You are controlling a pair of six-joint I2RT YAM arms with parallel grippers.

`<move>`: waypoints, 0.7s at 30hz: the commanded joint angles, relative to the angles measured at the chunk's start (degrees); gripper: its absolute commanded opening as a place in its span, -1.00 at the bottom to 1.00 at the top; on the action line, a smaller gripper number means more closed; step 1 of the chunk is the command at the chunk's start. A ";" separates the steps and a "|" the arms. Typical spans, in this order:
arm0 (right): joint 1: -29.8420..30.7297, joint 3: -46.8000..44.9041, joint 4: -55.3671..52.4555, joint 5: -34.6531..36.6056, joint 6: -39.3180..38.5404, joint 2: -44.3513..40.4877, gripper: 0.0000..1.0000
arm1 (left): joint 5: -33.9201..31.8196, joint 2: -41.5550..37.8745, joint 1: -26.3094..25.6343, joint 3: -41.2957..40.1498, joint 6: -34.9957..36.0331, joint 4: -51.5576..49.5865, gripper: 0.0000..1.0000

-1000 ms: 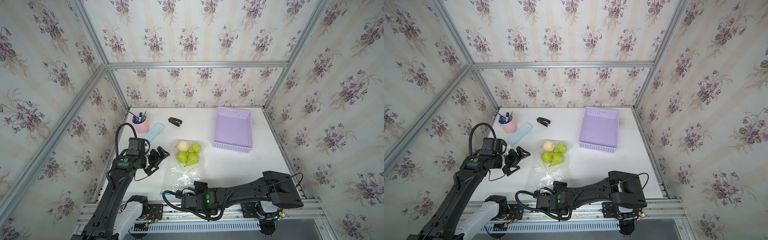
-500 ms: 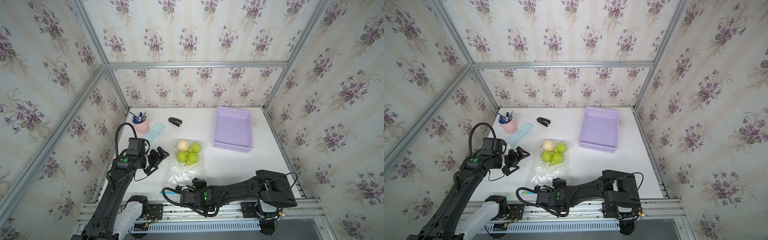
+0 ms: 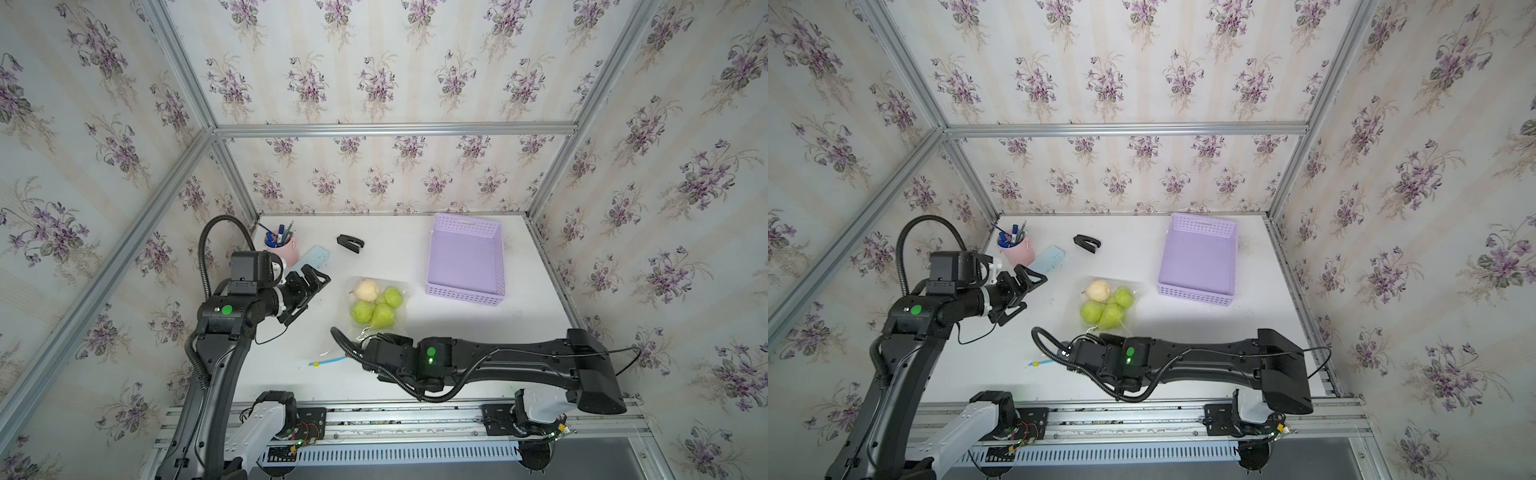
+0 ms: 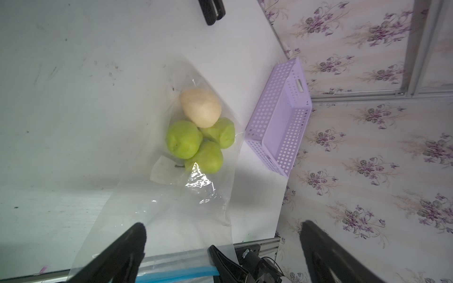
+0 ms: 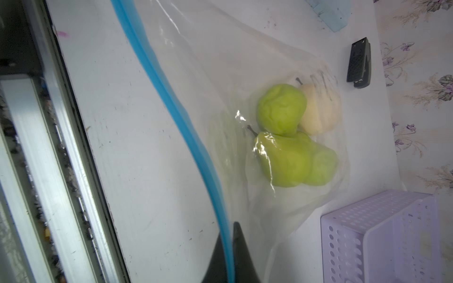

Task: Open the zip-top bag and take out the pear
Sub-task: Pick up the zipper food storage bag at the center of the board.

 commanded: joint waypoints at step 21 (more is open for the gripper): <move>-34.82 20.36 -20.39 -32.57 -9.56 -8.80 -1.00 | 24.00 -7.86 0.23 0.19 38.64 25.56 1.00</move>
